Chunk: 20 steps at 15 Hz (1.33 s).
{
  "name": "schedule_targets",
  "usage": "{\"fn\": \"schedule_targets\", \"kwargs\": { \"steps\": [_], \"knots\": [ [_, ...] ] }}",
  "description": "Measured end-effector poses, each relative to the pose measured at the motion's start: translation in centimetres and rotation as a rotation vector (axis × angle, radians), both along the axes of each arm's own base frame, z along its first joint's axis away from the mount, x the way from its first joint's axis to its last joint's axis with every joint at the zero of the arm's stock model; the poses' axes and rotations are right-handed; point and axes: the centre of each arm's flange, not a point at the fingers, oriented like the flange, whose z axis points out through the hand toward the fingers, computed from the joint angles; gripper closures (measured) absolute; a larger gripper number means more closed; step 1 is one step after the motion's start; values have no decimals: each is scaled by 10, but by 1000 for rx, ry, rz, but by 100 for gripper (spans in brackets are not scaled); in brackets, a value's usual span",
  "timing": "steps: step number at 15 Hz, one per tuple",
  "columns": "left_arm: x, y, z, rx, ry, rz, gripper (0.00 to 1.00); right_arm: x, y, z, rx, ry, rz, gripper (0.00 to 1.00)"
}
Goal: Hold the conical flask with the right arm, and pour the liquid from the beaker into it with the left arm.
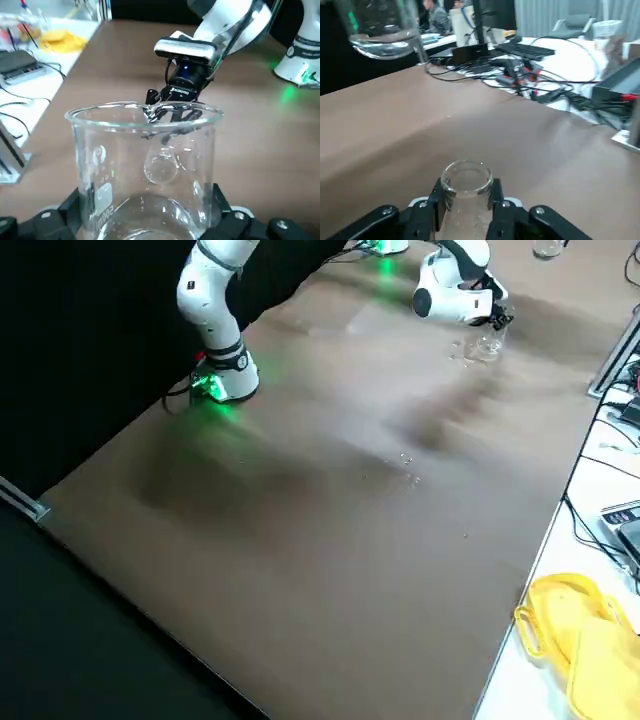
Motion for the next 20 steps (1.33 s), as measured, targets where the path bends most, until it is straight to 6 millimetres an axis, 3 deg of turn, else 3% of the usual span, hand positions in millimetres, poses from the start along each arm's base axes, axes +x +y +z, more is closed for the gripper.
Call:
{"fn": "schedule_targets", "kwargs": {
  "steps": [3,7,13,15,17,20],
  "knots": [
    [9,44,-21,-85,-20,6,2,22,-32,1,5,-1,-55,61],
    [15,102,-66,-181,-53,10,2,46,-76,-1,5,2,-124,61],
    [9,149,-138,-250,-64,8,2,73,-134,-1,-6,-10,-195,61],
    [7,161,-158,-273,-69,22,2,70,-144,-6,-30,-10,-182,61],
    [2,172,-184,-307,-91,32,2,53,-148,-6,-64,-7,-136,61],
    [-4,176,-212,-331,-110,32,2,36,-154,13,-98,-19,-93,61]
  ]
}}
